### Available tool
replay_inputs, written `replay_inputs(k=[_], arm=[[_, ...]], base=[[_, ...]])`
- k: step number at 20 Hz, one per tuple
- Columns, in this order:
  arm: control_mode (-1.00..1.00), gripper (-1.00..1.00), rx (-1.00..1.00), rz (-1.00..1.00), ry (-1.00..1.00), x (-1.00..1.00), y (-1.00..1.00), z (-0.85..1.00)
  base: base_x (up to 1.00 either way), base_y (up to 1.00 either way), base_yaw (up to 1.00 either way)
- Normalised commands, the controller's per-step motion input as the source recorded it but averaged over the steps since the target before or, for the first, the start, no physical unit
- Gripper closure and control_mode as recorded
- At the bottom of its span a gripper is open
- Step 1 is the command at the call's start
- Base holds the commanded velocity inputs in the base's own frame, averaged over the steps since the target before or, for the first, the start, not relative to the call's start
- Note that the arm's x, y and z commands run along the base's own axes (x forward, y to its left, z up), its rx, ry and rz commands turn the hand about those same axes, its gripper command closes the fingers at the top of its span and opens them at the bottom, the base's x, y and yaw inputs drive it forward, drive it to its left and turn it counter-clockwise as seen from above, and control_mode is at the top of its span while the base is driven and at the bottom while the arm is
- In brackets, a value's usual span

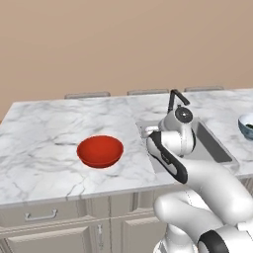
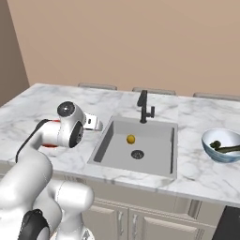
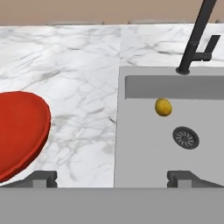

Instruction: Pick the squashs from the cabinet and place them in one bowl. Pick the lemon from the sink and place it in the other bowl.

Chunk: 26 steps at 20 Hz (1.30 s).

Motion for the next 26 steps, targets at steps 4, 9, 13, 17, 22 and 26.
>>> replay_inputs(k=[4, 9, 13, 17, 22, 26], arm=[[1.0, -1.0, 0.0, 0.0, 0.0, 0.0, 0.0, 0.0], [1.0, -1.0, 0.0, 0.0, 0.0, 0.0, 0.0, 0.0], [1.0, -1.0, 0.0, 0.0, 0.0, 0.0, 0.0, 0.0], [-1.0, -1.0, 0.0, 0.0, 0.0, 0.02, -0.01, 0.0], [-1.0, -1.0, 0.0, 0.0, 0.0, 0.14, -0.22, 0.0], [-1.0, -1.0, 0.0, 0.0, 0.0, 0.07, -0.35, 0.0]], base=[[0.19, 0.0, 0.0], [0.01, 0.0, 0.0], [0.0, 0.0, 0.0], [0.03, 0.0, 0.0], [0.0, 0.0, 0.0], [0.0, 0.0, 0.0]])
